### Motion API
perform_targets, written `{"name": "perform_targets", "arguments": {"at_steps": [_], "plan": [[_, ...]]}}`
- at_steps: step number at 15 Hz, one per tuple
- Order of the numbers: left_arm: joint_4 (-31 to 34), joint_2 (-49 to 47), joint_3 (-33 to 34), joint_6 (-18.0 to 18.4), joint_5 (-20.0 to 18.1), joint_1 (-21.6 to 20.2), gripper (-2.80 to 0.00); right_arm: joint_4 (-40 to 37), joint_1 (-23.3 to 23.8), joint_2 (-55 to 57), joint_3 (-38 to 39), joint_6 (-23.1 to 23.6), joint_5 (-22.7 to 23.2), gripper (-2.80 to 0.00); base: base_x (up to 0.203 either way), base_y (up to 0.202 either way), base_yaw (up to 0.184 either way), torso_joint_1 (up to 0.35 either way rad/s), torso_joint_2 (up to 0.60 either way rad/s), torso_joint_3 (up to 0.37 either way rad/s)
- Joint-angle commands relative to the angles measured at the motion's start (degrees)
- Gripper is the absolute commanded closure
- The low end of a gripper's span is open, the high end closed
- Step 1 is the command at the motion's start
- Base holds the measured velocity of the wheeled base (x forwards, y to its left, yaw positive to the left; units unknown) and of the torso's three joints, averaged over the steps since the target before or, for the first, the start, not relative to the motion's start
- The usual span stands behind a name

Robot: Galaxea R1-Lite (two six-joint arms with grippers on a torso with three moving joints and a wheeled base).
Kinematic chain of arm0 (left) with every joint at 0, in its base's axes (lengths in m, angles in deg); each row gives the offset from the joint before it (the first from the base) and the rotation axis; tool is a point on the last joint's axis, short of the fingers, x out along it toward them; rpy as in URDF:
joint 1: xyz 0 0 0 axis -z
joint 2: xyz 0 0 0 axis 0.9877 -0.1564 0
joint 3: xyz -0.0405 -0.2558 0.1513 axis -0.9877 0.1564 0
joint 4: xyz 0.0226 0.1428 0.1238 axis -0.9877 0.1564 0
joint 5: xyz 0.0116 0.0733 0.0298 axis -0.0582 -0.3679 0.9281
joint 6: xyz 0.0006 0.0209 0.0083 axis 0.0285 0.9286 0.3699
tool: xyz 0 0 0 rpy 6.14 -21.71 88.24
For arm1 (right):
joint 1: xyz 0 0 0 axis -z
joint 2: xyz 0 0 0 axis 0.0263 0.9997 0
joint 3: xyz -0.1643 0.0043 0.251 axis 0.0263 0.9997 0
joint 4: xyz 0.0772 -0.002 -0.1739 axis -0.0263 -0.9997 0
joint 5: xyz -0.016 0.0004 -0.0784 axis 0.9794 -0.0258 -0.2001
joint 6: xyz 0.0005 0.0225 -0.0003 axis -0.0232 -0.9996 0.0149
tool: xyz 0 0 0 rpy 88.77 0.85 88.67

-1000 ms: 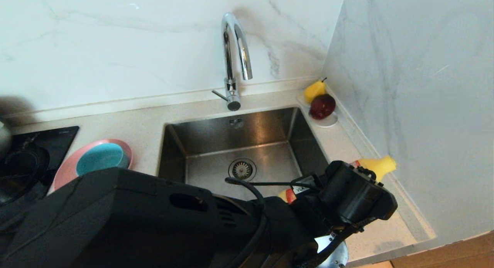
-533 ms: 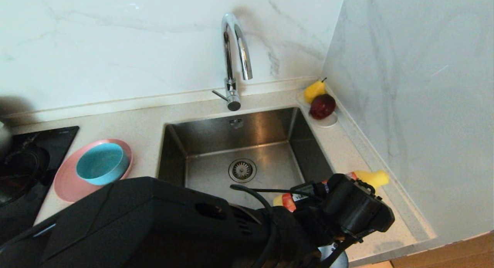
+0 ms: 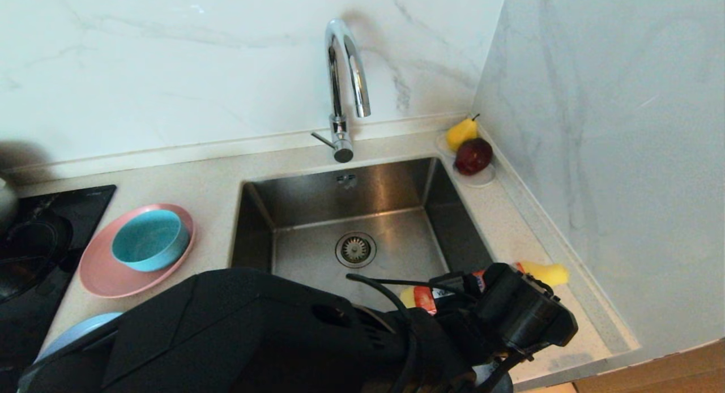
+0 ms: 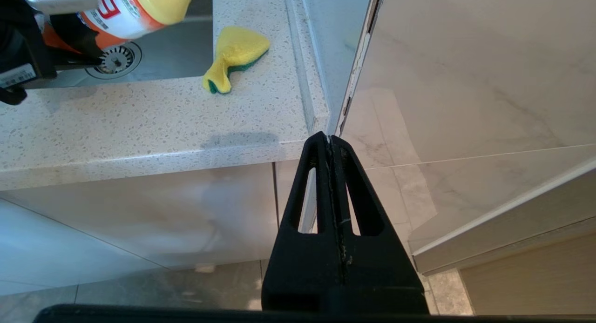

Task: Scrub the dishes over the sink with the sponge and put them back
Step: Squeeze it onto the sponge

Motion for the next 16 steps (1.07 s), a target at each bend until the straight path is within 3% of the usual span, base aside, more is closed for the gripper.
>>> {"name": "perform_targets", "arguments": {"at_steps": [1, 9, 16], "plan": [[0.19, -0.91, -0.40, 0.48, 1.49, -0.02, 0.00, 0.01, -0.01, -0.04, 0.00, 0.02, 0.03, 0.00, 0.000, 0.000, 0.000, 0.000, 0.00, 0.000], [0.59, -4.02, -2.84, 2.18, 4.57, -0.02, 0.00, 0.01, -0.01, -0.04, 0.00, 0.02, 0.03, 0.00, 0.000, 0.000, 0.000, 0.000, 0.00, 0.000], [5.80, -6.33, -7.68, 3.41, 6.56, -0.02, 0.00, 0.01, -0.01, -0.04, 0.00, 0.02, 0.03, 0.00, 0.000, 0.000, 0.000, 0.000, 0.00, 0.000]]}}
